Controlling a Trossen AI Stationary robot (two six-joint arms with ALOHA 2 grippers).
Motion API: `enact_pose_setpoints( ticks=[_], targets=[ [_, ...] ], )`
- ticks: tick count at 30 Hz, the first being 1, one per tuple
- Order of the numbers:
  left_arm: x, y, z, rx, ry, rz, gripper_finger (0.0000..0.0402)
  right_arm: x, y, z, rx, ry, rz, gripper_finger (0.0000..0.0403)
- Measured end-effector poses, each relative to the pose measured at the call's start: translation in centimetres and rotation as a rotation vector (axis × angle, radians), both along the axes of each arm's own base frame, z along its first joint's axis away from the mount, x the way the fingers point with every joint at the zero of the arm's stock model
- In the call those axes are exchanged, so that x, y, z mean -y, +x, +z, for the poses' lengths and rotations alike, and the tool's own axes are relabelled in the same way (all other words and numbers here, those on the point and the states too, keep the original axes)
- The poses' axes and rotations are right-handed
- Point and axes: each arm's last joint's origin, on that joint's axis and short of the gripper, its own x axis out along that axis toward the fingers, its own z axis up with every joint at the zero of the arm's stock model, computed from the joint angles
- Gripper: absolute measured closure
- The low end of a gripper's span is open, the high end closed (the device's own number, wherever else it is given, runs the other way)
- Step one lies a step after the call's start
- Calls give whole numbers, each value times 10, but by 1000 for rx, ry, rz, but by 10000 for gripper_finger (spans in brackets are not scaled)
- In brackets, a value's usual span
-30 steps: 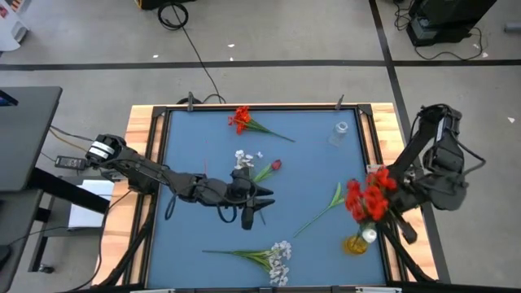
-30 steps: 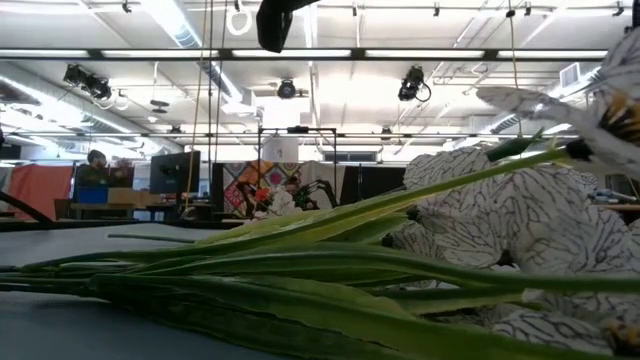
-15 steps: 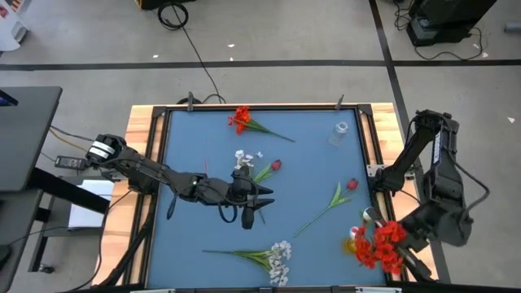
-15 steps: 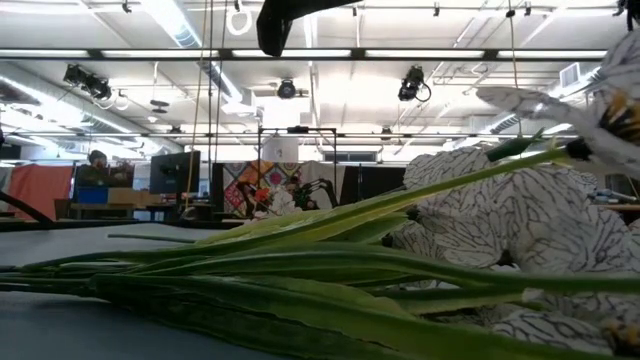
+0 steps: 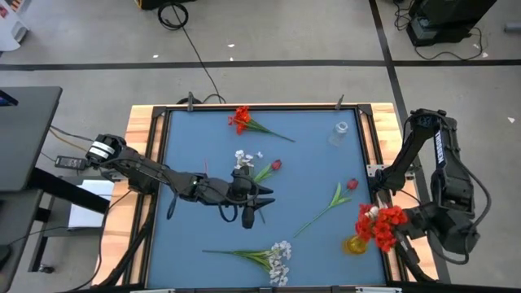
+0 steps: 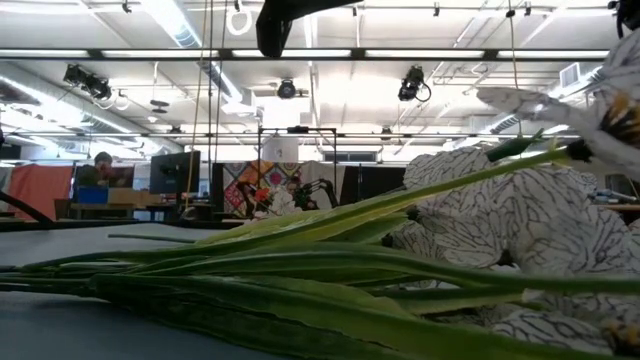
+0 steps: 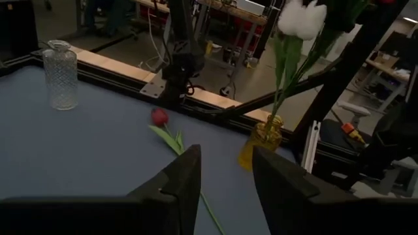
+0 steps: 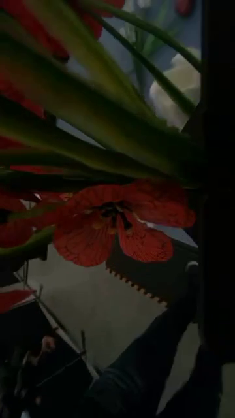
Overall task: Sort flowers into vase by color
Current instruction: Put the bottom red flowers into the yellow vase
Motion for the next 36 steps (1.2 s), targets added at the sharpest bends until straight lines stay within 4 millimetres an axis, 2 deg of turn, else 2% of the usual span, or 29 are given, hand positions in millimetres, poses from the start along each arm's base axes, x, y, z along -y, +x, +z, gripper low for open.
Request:
enact_pose_setpoints(
  ticks=[6,14,19,24,34,36],
  targets=[
    [0,0,0,0,-4,1,260,2,-1,3,-3,40,4,387],
    [-3,1,0,0,-5,10,260,23,-5,17,65,102,-53,387],
    [-3,1,0,0,-5,10,260,29,-8,22,15,169,26,387],
    [-3,1,0,0,-4,10,260,27,-9,21,-3,152,69,387],
    [-12,3,0,0,-3,36,260,7,-4,9,-9,37,90,386],
    [-15,4,0,0,-3,46,260,3,-3,6,-20,20,97,373]
  ],
)
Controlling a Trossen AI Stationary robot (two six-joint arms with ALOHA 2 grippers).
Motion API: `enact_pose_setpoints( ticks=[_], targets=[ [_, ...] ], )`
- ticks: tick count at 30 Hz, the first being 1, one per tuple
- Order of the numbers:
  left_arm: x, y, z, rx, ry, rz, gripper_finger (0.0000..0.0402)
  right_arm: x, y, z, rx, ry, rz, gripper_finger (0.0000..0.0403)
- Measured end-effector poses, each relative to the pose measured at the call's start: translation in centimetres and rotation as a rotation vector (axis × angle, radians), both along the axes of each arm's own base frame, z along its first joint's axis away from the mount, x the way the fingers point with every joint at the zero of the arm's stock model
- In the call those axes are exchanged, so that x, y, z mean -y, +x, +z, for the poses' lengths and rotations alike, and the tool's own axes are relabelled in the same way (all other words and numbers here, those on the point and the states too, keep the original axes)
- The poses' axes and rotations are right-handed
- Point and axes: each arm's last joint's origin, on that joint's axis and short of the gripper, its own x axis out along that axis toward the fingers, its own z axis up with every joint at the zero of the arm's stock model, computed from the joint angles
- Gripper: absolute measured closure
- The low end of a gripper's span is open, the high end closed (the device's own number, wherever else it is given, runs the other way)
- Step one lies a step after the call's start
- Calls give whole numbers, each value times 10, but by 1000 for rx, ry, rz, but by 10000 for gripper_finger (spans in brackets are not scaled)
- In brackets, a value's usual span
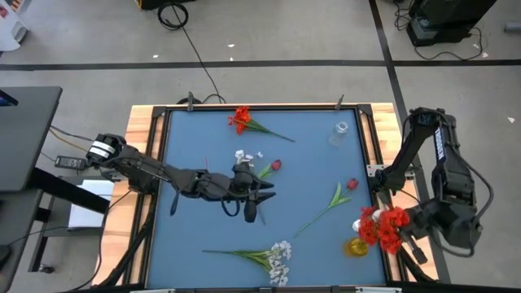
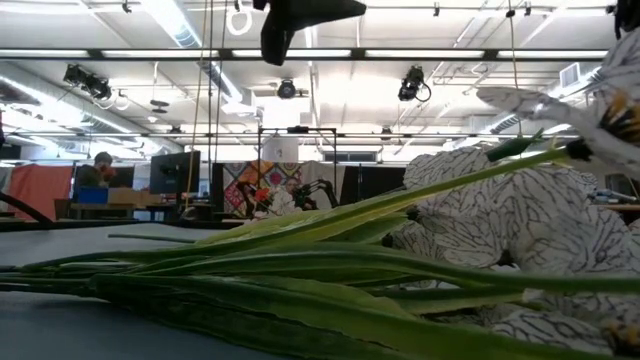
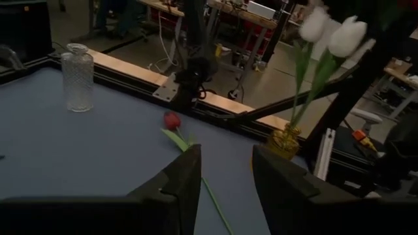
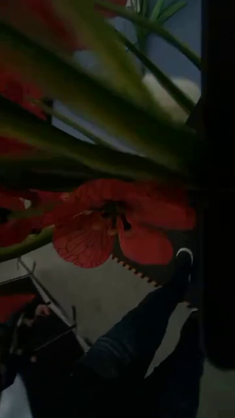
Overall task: Sort flowers into vase by color
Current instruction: Put the bottom red flowers into the yellow vase, then put the red flowers into the yellow vase
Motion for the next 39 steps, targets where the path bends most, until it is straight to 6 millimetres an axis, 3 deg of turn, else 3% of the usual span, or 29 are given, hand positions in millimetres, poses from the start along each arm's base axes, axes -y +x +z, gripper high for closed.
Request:
enact_pose_setpoints(
  ticks=[7,14,21,27,31,36,39],
  targets=[
    [-13,3,0,0,2,39,260,-9,2,-15,-80,-54,-20,295],
    [-22,5,0,-6,44,59,260,3,-2,-8,-139,122,-110,225],
    [-32,7,-1,-16,38,33,260,23,-14,-10,-516,325,-121,159],
    [-49,9,-7,-82,26,-18,260,38,-25,-11,-795,378,-121,156],
    [-62,8,-16,-166,-39,23,260,54,-29,-17,-918,335,-268,170],
    [-78,3,-29,-298,-119,99,260,81,-29,-24,-830,341,-655,190],
    [-89,-1,-36,-373,-156,148,260,92,-24,-22,-681,433,-751,199]
  ],
)
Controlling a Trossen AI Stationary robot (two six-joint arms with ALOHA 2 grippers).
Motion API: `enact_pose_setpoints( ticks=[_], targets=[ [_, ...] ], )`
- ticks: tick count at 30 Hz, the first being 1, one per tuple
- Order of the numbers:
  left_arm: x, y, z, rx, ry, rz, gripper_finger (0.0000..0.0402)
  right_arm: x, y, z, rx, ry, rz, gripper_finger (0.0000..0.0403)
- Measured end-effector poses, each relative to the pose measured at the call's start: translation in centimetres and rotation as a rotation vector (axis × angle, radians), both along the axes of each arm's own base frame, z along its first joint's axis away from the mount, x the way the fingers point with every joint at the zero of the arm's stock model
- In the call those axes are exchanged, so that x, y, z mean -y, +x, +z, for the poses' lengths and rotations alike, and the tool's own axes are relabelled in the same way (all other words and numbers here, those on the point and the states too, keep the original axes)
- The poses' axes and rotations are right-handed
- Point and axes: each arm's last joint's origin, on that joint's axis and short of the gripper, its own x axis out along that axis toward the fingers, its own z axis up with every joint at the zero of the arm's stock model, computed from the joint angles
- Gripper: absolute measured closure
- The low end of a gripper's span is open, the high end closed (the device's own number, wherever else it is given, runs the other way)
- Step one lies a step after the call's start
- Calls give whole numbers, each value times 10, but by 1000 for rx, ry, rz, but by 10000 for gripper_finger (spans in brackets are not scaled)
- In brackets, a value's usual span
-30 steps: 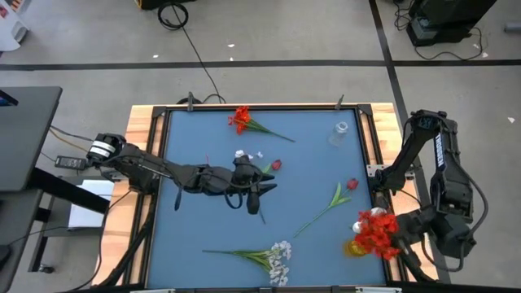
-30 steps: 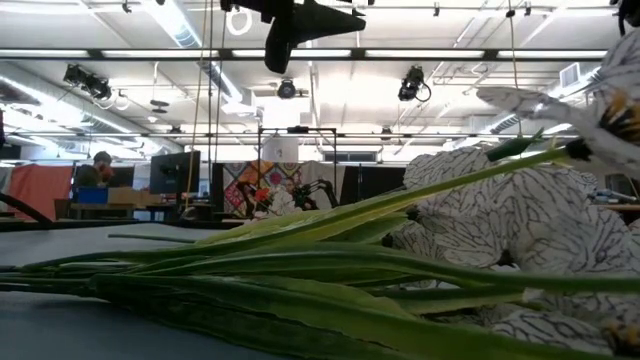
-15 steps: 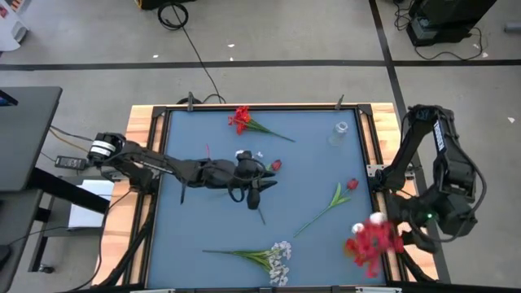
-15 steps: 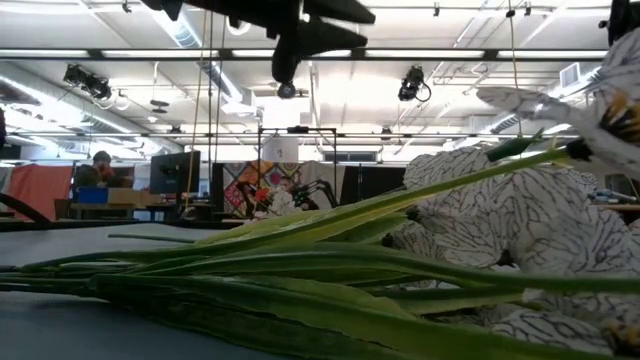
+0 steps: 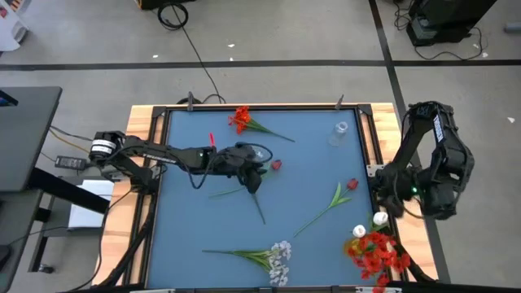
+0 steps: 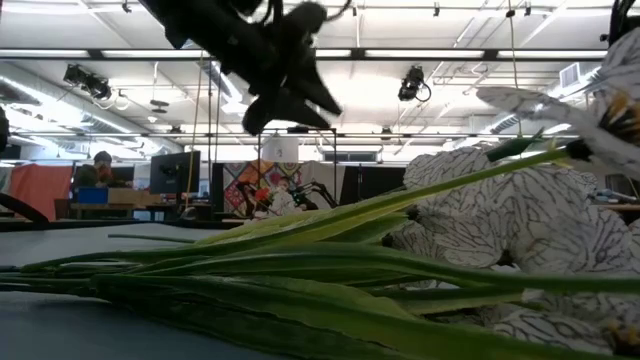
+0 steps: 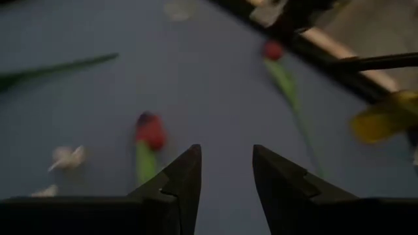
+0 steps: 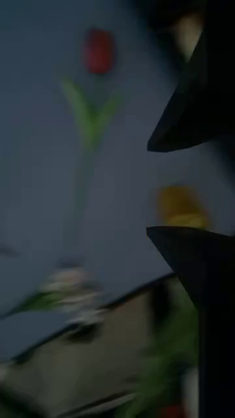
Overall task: Sort flowers into vase by color
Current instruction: Put the red flowers into the yellow vase
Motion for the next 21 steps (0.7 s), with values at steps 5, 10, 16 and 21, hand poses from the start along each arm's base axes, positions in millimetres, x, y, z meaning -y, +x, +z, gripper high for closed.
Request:
enact_pose_setpoints(
  ticks=[5,10,16,21],
  targets=[
    [-31,-9,-11,-114,-130,99,259,18,10,6,201,-3,-226,206],
    [-74,-21,-15,-156,-216,138,246,27,22,12,311,-3,-354,207],
    [-119,-37,-11,-134,-204,122,225,37,46,22,400,-88,-386,207],
    [-140,-43,-5,-59,-186,61,208,51,74,28,407,-134,-389,207]
  ],
)
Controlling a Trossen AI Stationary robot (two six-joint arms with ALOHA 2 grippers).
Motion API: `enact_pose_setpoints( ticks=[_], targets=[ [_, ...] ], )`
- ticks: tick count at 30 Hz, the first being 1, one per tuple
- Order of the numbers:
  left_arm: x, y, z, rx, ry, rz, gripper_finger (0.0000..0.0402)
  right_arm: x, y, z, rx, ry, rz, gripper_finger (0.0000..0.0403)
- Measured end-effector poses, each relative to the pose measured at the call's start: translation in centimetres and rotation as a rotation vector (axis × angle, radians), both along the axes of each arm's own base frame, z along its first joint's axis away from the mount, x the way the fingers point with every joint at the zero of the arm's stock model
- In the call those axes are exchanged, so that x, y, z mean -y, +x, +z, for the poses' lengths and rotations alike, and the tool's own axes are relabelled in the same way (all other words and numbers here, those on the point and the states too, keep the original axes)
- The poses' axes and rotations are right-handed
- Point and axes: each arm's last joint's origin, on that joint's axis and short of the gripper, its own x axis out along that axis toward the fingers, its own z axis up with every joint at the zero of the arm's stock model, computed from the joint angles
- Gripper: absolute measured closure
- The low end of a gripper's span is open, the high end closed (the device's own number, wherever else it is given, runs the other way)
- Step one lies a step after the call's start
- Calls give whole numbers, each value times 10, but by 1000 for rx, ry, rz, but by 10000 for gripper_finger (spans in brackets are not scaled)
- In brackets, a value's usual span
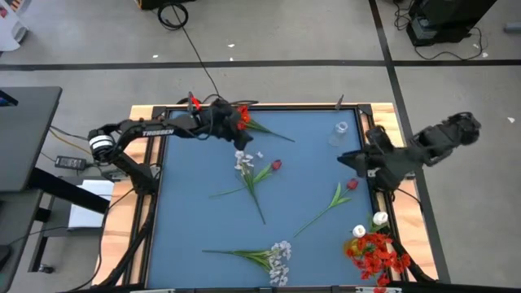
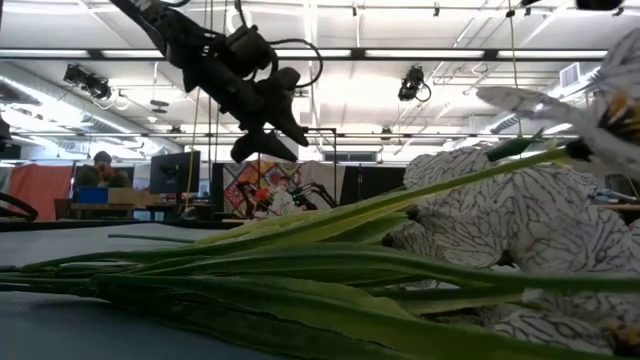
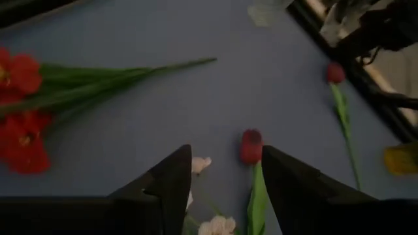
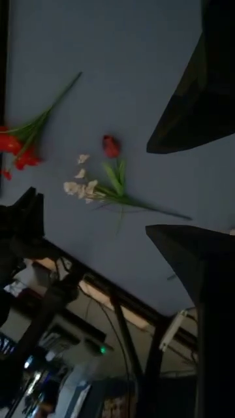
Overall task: Sort flowers into vase by color
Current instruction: Put the red flowers into the yellow vase
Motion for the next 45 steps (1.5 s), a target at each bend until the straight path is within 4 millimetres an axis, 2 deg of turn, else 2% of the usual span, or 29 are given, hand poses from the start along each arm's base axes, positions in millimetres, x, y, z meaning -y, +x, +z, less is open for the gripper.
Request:
enact_pose_setpoints(
  ticks=[10,18,23,29,35,40,45],
  targets=[
    [-14,-6,3,30,98,-97,188,40,69,-17,-156,16,38,207],
    [-11,-9,-3,-36,113,-153,189,83,123,-45,-205,70,91,216],
    [-9,-20,-7,-139,64,-130,189,116,153,-69,-206,107,175,231],
    [-7,-29,-13,-254,15,-97,189,165,173,-113,-295,104,221,250],
    [-6,-30,-14,-255,-76,4,189,214,182,-160,-407,93,252,253],
    [-8,-27,-12,-237,-90,130,189,247,199,-173,-514,16,295,253],
    [-11,-24,-9,-178,-117,202,189,264,220,-184,-680,-106,438,253]
  ],
)
